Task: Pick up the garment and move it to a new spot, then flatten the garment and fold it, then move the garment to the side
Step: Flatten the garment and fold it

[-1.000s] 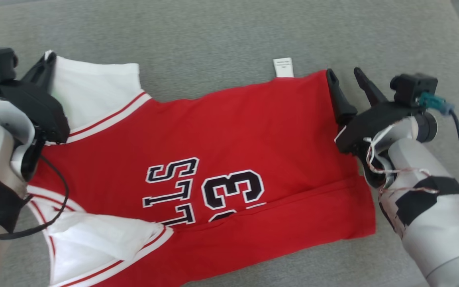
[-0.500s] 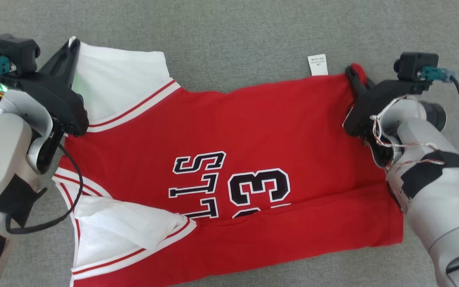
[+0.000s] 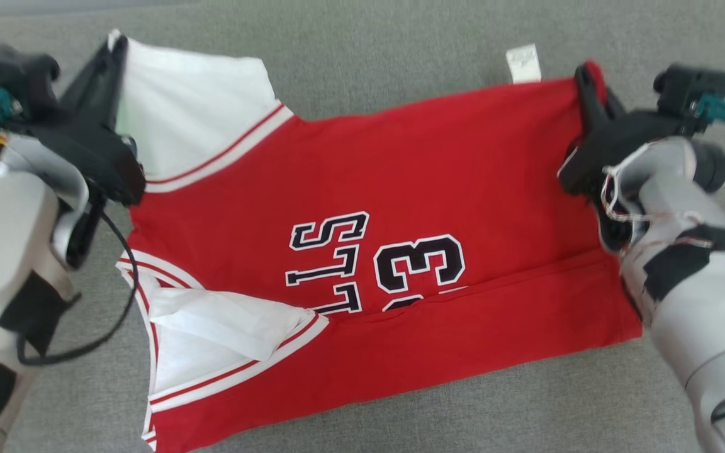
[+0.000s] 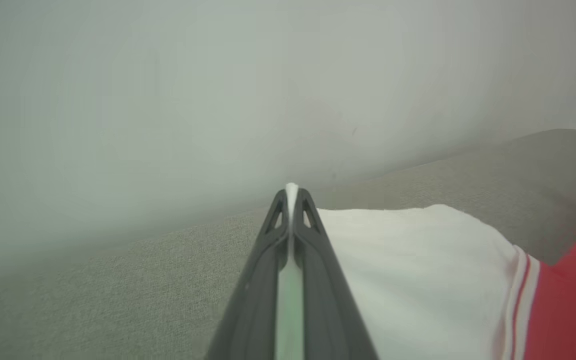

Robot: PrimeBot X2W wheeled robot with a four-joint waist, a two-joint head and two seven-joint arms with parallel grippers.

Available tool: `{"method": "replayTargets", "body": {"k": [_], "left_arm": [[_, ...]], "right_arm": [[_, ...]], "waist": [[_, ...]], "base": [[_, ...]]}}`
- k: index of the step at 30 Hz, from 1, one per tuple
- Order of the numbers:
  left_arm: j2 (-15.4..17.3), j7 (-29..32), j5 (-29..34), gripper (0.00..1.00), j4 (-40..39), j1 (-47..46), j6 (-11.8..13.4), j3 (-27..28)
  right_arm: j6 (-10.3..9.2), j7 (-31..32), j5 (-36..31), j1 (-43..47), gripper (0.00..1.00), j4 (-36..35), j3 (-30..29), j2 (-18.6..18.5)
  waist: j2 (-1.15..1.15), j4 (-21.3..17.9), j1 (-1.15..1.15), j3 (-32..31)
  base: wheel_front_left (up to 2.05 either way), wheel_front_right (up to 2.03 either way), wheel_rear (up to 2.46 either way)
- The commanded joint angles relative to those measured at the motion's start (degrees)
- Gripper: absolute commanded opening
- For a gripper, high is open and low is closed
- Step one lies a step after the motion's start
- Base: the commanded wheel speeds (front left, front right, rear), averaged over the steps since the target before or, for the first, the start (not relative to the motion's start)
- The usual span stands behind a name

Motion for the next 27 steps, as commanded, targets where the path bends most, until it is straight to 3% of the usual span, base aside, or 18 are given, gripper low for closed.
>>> {"method": "replayTargets", "body": {"k": [1,7,18,22,27], "left_arm": [[-0.1,-1.0,-0.6,0.0,-0.7,2.5,0.1,-0.4],[0.5,-2.8,-1.6,0.0,-5.5,8.3,0.1,-1.2],[2.6,-3.8,0.9,0.0,-30.7,31.7,4.2,6.1],[1.1,-3.8,2.8,0.0,-38.7,41.7,5.1,8.2],[-1.8,-3.8,5.0,0.0,-40.2,48.6,5.1,8.1]], "right_arm": [[0.08,-0.5,1.8,2.8,0.0,-0.7,0.4,0.0],[0.08,-1.5,5.2,8.2,0.0,-5.1,2.4,-2.1],[0.08,-2.9,13.5,22.4,0.0,-18.8,5.4,-9.2],[0.08,-2.9,15.5,27.2,0.0,-22.8,3.6,-11.5],[0.08,-2.9,15.9,33.7,0.0,-27.4,-0.1,-12.8]], "waist": [[0.0,0.5,0.0,-1.8],[0.0,1.1,0.0,-4.2],[0.0,2.8,0.0,-8.9],[0.0,4.4,0.0,-9.4],[0.0,6.5,0.0,-10.1]], "base": [[0.0,0.0,0.0],[0.0,0.0,0.0],[0.0,0.0,0.0],[0.0,0.0,0.0],[0.0,0.0,0.0]]}}
